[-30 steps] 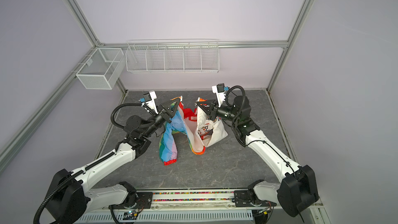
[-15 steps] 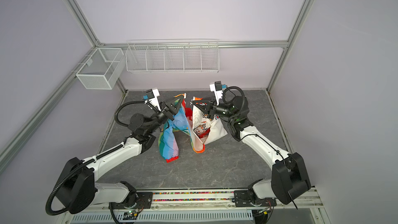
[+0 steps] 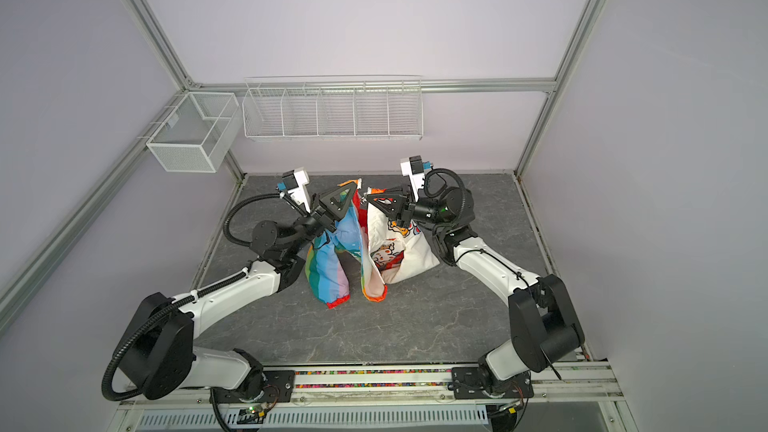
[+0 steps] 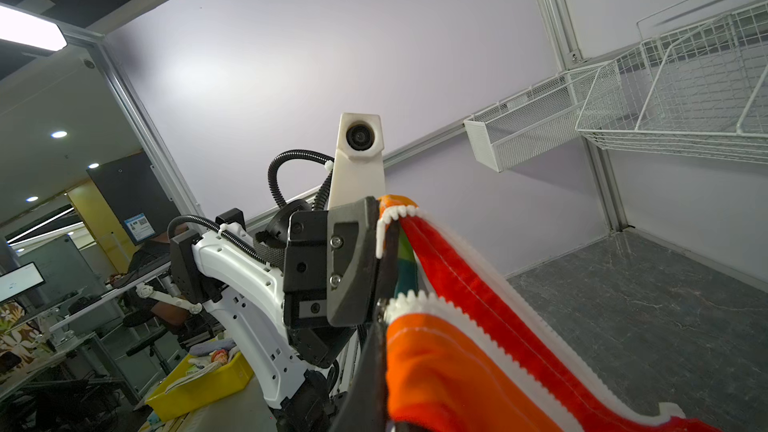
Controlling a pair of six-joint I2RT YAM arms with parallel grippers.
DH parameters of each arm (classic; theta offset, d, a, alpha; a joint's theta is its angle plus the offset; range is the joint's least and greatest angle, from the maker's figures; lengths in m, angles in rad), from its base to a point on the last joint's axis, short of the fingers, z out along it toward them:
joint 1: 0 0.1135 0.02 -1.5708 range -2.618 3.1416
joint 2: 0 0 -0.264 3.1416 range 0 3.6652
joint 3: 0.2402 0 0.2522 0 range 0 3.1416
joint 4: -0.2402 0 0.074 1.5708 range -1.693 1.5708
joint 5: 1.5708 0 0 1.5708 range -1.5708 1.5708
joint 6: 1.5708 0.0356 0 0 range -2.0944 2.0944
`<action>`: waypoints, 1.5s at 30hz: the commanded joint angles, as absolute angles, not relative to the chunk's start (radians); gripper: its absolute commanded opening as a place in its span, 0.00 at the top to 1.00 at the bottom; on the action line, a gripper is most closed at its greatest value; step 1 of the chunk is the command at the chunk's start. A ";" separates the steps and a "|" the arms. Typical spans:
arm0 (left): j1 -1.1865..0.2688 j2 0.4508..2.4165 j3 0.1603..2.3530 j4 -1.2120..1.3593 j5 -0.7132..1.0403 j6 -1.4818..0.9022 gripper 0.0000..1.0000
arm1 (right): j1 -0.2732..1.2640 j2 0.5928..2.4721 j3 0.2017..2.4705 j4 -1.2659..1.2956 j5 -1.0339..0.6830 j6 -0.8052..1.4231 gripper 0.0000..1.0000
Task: Zip up the jacket
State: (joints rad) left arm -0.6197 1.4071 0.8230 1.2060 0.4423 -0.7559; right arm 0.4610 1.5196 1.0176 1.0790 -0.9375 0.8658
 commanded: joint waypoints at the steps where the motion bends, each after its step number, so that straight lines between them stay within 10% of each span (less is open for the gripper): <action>1: -0.617 1.413 0.852 1.285 0.464 -0.779 1.00 | 0.471 1.529 1.048 1.202 -0.947 0.920 0.93; 45: -0.617 1.442 0.819 1.345 0.499 -0.837 1.00 | 0.486 1.577 1.087 1.291 -0.893 0.983 0.93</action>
State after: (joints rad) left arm -0.6197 1.4326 0.8223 1.2854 0.4774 -0.8299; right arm 0.4805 1.5707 1.0515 1.2125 -0.9123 0.9524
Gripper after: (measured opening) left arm 0.047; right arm 0.069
